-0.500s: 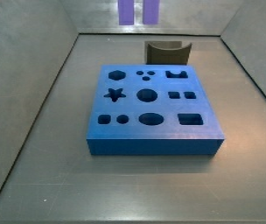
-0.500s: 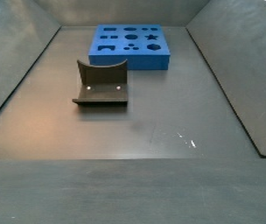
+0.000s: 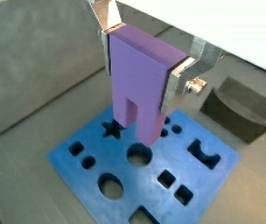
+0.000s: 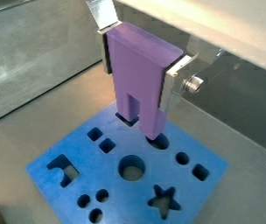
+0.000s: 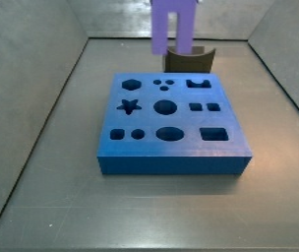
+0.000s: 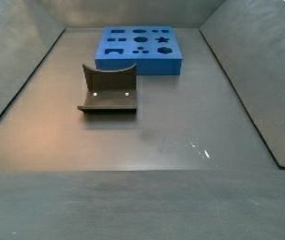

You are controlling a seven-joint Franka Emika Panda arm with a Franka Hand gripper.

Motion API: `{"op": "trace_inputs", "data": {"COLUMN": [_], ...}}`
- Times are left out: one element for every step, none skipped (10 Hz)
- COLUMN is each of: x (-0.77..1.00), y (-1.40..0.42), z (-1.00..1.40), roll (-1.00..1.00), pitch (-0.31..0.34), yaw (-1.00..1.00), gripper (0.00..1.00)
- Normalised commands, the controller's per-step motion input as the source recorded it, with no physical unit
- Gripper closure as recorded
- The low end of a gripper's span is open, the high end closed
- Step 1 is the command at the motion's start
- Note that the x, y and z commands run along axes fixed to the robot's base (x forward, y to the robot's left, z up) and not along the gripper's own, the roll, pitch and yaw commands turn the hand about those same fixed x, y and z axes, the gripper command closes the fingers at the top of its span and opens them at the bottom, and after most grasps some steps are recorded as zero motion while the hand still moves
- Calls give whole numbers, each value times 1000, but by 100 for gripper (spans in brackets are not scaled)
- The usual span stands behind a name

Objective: Insert the double-square object.

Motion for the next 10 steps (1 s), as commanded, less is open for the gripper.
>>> {"op": "trace_inputs", "data": {"x": [1000, 860, 791, 860, 563, 749, 863, 946, 829, 689], "y": [0, 0, 0, -217, -174, -6, 0, 0, 0, 0], "z": [0, 131, 71, -57, -534, -677, -680, -646, -571, -720], "roll": [269, 500, 500, 500, 319, 210, 243, 253, 273, 219], "pitch": [-127, -71, -20, 6, 89, 141, 100, 121, 109, 76], "yaw": [0, 0, 0, 0, 0, 0, 11, 54, 166, 206], "gripper": [100, 100, 100, 100, 100, 100, 100, 100, 100, 100]}}
